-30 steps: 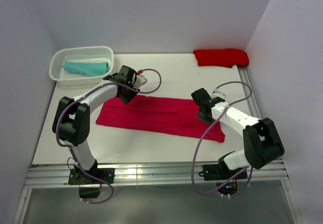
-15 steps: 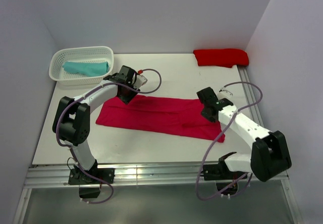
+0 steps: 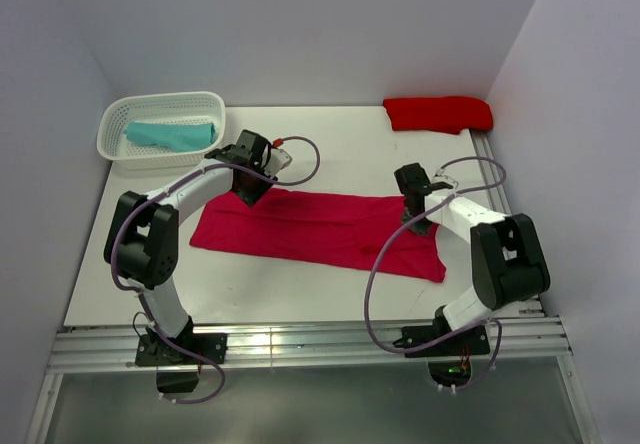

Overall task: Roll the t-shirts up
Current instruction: Fold the tshirt

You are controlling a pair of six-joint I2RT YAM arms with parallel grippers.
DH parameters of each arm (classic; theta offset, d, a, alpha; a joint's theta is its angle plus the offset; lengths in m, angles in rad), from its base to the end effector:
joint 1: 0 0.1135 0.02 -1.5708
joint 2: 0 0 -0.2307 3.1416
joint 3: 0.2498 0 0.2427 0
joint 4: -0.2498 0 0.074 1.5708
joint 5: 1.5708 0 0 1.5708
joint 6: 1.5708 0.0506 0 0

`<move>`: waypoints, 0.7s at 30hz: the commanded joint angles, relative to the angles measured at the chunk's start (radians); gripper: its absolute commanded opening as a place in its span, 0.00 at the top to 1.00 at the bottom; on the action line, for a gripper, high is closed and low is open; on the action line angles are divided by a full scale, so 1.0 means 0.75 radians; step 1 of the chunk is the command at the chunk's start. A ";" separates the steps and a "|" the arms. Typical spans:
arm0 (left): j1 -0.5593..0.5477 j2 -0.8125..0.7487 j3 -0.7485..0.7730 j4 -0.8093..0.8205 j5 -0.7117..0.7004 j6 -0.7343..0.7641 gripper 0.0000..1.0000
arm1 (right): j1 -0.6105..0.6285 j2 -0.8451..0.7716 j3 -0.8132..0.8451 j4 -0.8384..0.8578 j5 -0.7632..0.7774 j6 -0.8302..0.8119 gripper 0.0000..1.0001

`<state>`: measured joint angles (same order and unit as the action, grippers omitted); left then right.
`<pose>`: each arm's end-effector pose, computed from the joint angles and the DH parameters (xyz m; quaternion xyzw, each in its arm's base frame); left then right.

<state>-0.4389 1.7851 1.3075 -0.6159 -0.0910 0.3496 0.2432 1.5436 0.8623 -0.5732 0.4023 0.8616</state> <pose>0.3302 -0.1499 0.1736 0.3629 0.9003 0.0336 0.2379 0.2685 0.0462 0.1280 0.3244 0.9121 -0.0870 0.2349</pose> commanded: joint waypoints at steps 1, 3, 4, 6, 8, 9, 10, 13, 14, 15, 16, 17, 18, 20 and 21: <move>0.000 0.003 0.052 -0.003 0.021 -0.014 0.55 | -0.003 -0.100 -0.051 0.059 -0.037 -0.012 0.75; 0.000 0.003 0.052 -0.001 0.021 -0.014 0.55 | -0.003 -0.144 -0.108 0.063 -0.054 -0.005 0.75; 0.000 0.007 0.054 -0.001 0.021 -0.014 0.55 | -0.001 -0.166 -0.127 0.061 -0.068 -0.003 0.75; 0.002 0.007 0.054 0.001 0.021 -0.014 0.55 | -0.001 -0.244 -0.176 0.052 -0.076 0.007 0.75; 0.002 0.007 0.052 0.003 0.021 -0.012 0.55 | -0.001 -0.323 -0.209 0.050 -0.105 0.015 0.75; 0.000 0.007 0.050 0.003 0.019 -0.014 0.55 | 0.001 -0.344 -0.237 0.046 -0.113 0.019 0.75; 0.002 0.007 0.048 0.005 0.019 -0.014 0.55 | -0.001 -0.371 -0.250 0.036 -0.119 0.025 0.75; 0.000 0.013 0.046 0.005 0.019 -0.014 0.55 | 0.001 -0.454 -0.293 0.018 -0.146 0.037 0.75; 0.002 0.015 0.044 0.007 0.017 -0.014 0.55 | 0.001 -0.473 -0.303 0.014 -0.150 0.038 0.75; 0.000 0.015 0.042 0.009 0.013 -0.014 0.56 | 0.001 -0.520 -0.323 0.010 -0.154 0.044 0.75; 0.000 0.015 0.040 0.011 0.013 -0.012 0.56 | 0.001 -0.538 -0.332 -0.007 -0.154 0.050 0.75; 0.002 0.013 0.040 0.009 0.013 -0.012 0.56 | 0.001 -0.561 -0.346 -0.015 -0.154 0.052 0.75; 0.000 0.013 0.038 0.009 0.011 -0.014 0.56 | 0.001 -0.602 -0.350 -0.021 -0.154 0.054 0.75; 0.002 0.015 0.038 0.009 0.009 -0.016 0.56 | 0.001 -0.641 -0.352 -0.058 -0.148 0.056 0.75; 0.000 0.013 0.040 0.009 0.009 -0.016 0.55 | 0.001 -0.657 -0.350 -0.072 -0.140 0.060 0.75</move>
<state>-0.4389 1.7985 1.3079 -0.6132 -0.0914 0.3492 0.2436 1.1007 0.6010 -0.5850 0.2867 0.8909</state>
